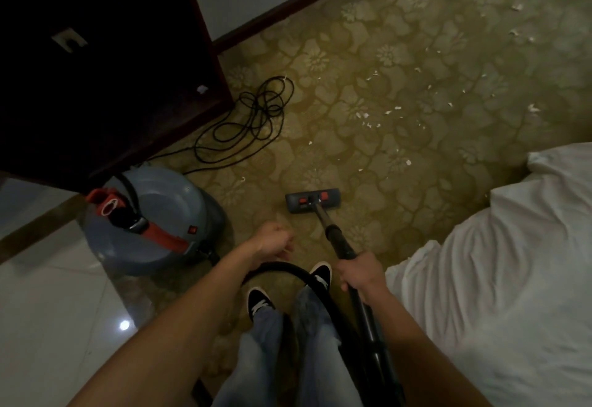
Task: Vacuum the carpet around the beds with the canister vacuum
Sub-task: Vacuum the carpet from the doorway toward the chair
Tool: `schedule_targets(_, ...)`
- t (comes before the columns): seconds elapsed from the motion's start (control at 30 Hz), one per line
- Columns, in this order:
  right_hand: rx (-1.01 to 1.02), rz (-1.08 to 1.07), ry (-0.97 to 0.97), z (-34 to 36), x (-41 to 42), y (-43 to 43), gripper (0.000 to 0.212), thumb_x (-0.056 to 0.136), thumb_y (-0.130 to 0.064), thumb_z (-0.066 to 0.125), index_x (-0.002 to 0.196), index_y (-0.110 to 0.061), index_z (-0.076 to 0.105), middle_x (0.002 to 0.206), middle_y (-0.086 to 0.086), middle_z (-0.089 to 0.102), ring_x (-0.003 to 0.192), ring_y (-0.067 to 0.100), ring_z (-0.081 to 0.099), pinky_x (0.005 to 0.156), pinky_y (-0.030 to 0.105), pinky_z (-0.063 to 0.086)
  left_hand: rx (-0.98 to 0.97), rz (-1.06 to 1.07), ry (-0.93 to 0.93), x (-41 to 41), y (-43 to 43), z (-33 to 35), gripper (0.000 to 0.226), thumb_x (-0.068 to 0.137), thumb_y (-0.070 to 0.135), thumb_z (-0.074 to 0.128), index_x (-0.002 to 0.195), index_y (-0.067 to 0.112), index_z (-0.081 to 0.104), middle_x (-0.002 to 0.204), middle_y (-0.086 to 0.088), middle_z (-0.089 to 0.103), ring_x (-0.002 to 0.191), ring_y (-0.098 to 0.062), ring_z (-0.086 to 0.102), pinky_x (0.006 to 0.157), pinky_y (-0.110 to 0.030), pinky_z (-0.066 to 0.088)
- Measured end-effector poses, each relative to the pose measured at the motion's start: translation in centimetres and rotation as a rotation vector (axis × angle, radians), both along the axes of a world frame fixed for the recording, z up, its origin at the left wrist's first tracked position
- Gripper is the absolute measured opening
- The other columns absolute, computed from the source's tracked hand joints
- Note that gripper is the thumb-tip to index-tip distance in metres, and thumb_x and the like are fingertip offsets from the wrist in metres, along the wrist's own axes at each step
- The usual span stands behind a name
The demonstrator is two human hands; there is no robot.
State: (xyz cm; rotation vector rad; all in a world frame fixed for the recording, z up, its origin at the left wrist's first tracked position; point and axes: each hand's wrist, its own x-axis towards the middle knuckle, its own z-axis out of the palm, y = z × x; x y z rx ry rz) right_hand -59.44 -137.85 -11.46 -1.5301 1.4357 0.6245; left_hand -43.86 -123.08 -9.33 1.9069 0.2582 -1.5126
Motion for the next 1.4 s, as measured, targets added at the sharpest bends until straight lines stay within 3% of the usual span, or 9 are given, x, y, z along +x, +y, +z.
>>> schedule_targets(0.27, 0.028, -0.03, 0.021, -0.1, -1.3, 1.9, 0.017, 0.084, -0.011, 0.073, 0.088, 0.006, 0.07, 0.062, 0.013, 0.068, 0.047, 0.021, 0.062, 0.055, 0.032, 0.052, -0.044, 0.056, -0.04, 0.2, 4.0, 2.7, 0.01, 0.105, 0.017, 0.05, 0.107, 0.01, 0.058, 0.09, -0.011, 0.058, 0.063, -0.015, 0.055, 0.032, -0.011, 0.037)
schedule_targets(0.53, 0.327, -0.201, -0.11, 0.9, -4.7, 2.8, 0.027, 0.084, -0.009, 0.083, 0.102, 0.002, 0.067, 0.083, 0.02, 0.072, 0.071, 0.028, 0.069, 0.063, 0.037, 0.062, -0.007, 0.042, -0.049, 0.9, 7.7, 2.8, 0.011, 0.105, 0.016, 0.048, 0.106, 0.014, 0.06, 0.082, -0.005, 0.058, 0.062, -0.014, 0.055, 0.039, -0.013, 0.043)
schedule_targets(0.63, 0.372, -0.301, -0.128, 1.3, -6.2, 4.3, 0.035, 0.09, -0.021, 0.08, 0.112, 0.0, 0.063, 0.078, 0.017, 0.064, 0.064, 0.026, 0.066, 0.057, 0.036, 0.063, 0.02, 0.019, -0.049, 0.4, 7.5, 2.4, 0.013, 0.103, 0.017, 0.051, 0.097, 0.016, 0.062, 0.077, -0.003, 0.06, 0.06, -0.017, 0.057, 0.061, -0.024, 0.046)
schedule_targets(0.77, 0.326, -0.262, -0.143, 1.5, -6.9, 5.2, 0.025, 0.092, -0.014, 0.077, 0.108, 0.001, 0.065, 0.071, 0.016, 0.062, 0.053, 0.023, 0.06, 0.05, 0.03, 0.056, 0.016, -0.06, -0.071, -0.8, 5.8, 2.8, 0.016, 0.101, 0.024, 0.051, 0.096, 0.017, 0.064, 0.08, -0.001, 0.064, 0.064, -0.018, 0.062, 0.07, -0.029, 0.044)
schedule_targets(0.93, 0.327, -0.226, -0.184, 1.4, -5.7, 4.9, 0.031, 0.085, -0.005, 0.081, 0.109, 0.008, 0.066, 0.079, 0.019, 0.07, 0.059, 0.022, 0.069, 0.059, 0.033, 0.062, 0.002, -0.144, -0.077, -3.4, 3.5, 3.3, 0.015, 0.101, 0.025, 0.051, 0.094, 0.019, 0.062, 0.085, -0.001, 0.065, 0.065, -0.015, 0.063, 0.048, -0.016, 0.042)
schedule_targets(1.1, 0.497, -0.294, -0.187, 0.4, -6.1, 7.0, 0.046, 0.094, -0.028, 0.075, 0.128, -0.012, 0.049, 0.085, 0.017, 0.062, 0.06, 0.024, 0.064, 0.062, 0.046, 0.063, -0.017, -0.165, -0.061, -6.1, 3.2, 2.6, 0.014, 0.101, 0.022, 0.055, 0.091, 0.019, 0.065, 0.081, -0.002, 0.063, 0.064, -0.015, 0.061, 0.062, -0.024, 0.047)
schedule_targets(1.23, 0.284, -0.2, -0.132, -1.3, -8.2, 8.3, 0.067, 0.071, -0.037, 0.088, 0.12, 0.001, 0.062, 0.072, 0.012, 0.065, 0.052, 0.021, 0.062, 0.058, 0.037, 0.058, -0.012, -0.171, -0.088, -7.1, 3.7, 3.1, 0.017, 0.102, 0.009, 0.051, 0.106, 0.012, 0.068, 0.081, -0.005, 0.06, 0.063, -0.013, 0.055, 0.032, -0.012, 0.037)
schedule_targets(1.3, 0.171, -0.165, -0.129, -2.4, -8.9, 7.9, 0.075, 0.052, -0.046, 0.086, 0.108, -0.001, 0.069, 0.073, 0.013, 0.069, 0.054, 0.023, 0.064, 0.06, 0.04, 0.059, -0.021, -0.171, -0.076, -7.3, 3.9, 3.5, 0.017, 0.103, 0.01, 0.051, 0.11, 0.011, 0.067, 0.084, -0.005, 0.059, 0.065, -0.013, 0.056, 0.033, -0.011, 0.038)
schedule_targets(1.4, 0.097, -0.188, -0.108, -1.1, -8.2, 7.3, 0.051, 0.068, -0.034, 0.083, 0.103, 0.0, 0.071, 0.066, 0.011, 0.07, 0.043, 0.018, 0.062, 0.051, 0.031, 0.054, -0.028, -0.149, -0.069, -7.1, 3.9, 3.7, 0.013, 0.102, 0.015, 0.053, 0.099, 0.015, 0.066, 0.084, -0.004, 0.062, 0.065, -0.014, 0.06, 0.043, -0.017, 0.044)
